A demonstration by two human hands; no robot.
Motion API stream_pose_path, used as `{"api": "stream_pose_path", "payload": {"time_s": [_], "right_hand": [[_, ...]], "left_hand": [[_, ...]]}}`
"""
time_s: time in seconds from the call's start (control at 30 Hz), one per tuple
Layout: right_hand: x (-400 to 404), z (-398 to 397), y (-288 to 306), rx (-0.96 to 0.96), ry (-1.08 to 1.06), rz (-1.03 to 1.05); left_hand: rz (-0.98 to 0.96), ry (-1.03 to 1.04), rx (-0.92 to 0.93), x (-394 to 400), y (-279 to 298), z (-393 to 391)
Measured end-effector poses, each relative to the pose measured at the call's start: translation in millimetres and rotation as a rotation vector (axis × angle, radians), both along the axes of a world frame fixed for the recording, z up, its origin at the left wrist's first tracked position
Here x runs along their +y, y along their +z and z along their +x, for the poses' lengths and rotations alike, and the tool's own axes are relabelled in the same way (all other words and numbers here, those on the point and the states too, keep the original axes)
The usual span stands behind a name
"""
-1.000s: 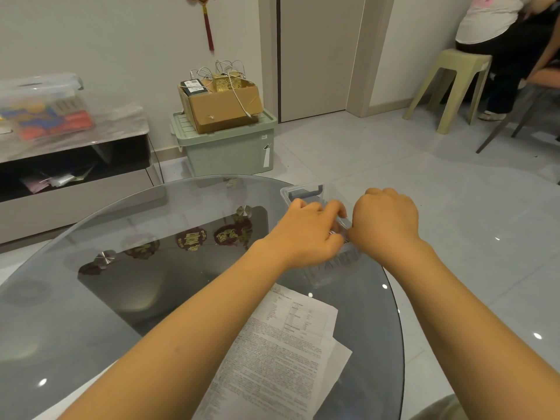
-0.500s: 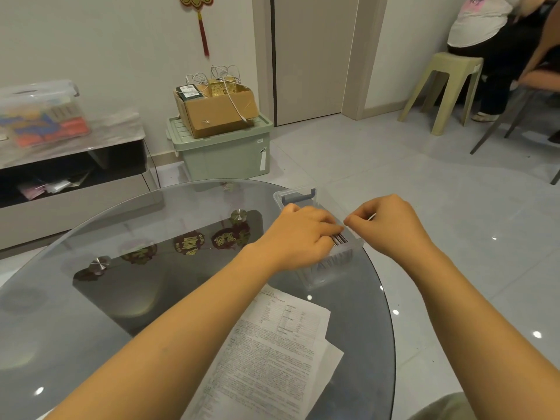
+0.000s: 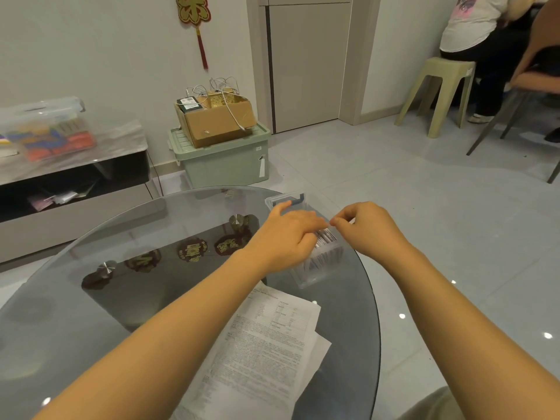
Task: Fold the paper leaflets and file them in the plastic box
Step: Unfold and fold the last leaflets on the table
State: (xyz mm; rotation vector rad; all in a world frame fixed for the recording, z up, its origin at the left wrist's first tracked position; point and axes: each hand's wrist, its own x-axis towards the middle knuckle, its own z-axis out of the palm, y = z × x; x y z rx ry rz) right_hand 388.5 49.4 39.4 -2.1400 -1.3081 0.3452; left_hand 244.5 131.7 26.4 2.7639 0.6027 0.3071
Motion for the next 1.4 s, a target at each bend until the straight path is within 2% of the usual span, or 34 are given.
{"api": "stream_pose_path", "payload": {"time_s": [0.13, 0.3, 0.43, 0.6, 0.73, 0.87, 1.03, 1.17, 1.4], "right_hand": [[-12, 0, 9, -0.023, 0.082, 0.002], [-26, -16, 14, -0.251, 0.222, 0.037], [-41, -46, 17, -0.219, 0.348, 0.12], [-59, -77, 6, -0.209, 0.477, 0.125], [-76, -93, -6, -0.263, 0.6, 0.039], [-90, -100, -19, -0.286, 0.666, -0.065], [-104, -108, -31, -0.295, 0.736, -0.176], [-109, -112, -38, -0.334, 0.791, -0.244], [-116, -119, -39, -0.319, 0.871, -0.244]], "left_hand": [[0.076, 0.085, -0.002, -14, 6, -17], [0.037, 0.232, -0.096, -39, 17, -42], [0.044, 0.311, -0.11, -74, 16, -74], [0.009, 0.388, -0.104, -113, 4, -109], [-0.103, 0.442, 0.026, -132, -15, -135], [-0.12, 0.395, 0.263, -140, -25, -154], [-0.165, 0.322, 0.352, -148, -34, -176], [-0.076, 0.307, 0.325, -151, -37, -179], [-0.012, 0.285, 0.137, -149, -35, -182]]}}
